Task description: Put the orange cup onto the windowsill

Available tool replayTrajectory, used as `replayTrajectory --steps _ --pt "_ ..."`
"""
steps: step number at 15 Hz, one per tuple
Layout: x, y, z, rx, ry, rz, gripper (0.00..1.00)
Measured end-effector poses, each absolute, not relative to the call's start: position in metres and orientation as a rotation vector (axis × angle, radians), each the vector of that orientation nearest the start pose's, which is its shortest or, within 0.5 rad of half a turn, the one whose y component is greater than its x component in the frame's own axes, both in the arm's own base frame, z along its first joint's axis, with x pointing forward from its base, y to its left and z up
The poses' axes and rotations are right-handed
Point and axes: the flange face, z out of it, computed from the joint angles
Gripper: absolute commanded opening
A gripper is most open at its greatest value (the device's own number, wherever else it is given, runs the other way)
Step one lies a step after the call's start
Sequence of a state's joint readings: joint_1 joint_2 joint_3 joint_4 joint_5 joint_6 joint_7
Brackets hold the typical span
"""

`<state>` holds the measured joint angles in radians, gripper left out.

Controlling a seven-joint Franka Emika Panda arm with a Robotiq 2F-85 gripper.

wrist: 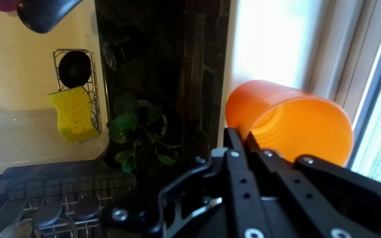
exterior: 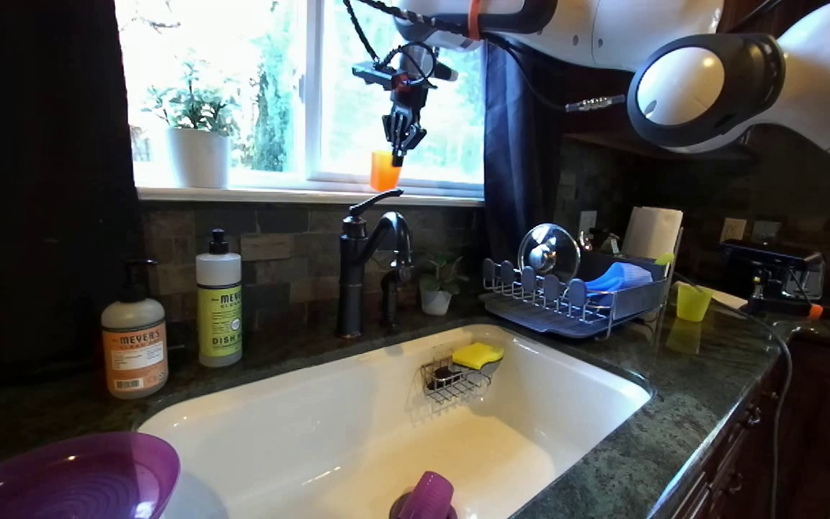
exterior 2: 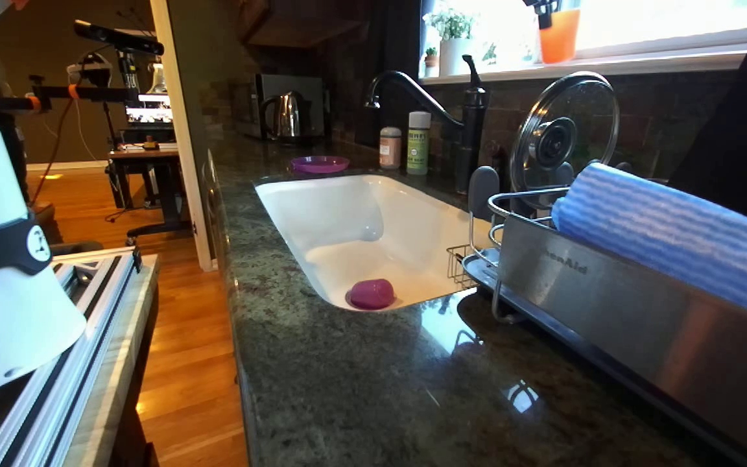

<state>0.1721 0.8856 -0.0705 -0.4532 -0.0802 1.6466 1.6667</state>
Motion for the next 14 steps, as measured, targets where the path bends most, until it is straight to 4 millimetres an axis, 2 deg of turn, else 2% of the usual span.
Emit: replayTrajectory --steps 2,3,4,5,13,14 --pt "0.7610 0.1017 0.5630 -2.123 2.053 -0.446 0.01" --pt "0.7611 0.1016 0.5626 -2.124 2.054 -0.448 0.29" --pt "0.7613 0.1015 0.5623 -2.126 2.054 -0.450 0.30" --pt "0.7614 0.1014 0.5620 -2.128 2.054 -0.452 0.35" --pt "0.7617 0.1016 0.5609 -2.138 2.057 -0.472 0.95" --pt "0.7618 0.1012 0.5608 -2.138 2.058 -0.474 0.95"
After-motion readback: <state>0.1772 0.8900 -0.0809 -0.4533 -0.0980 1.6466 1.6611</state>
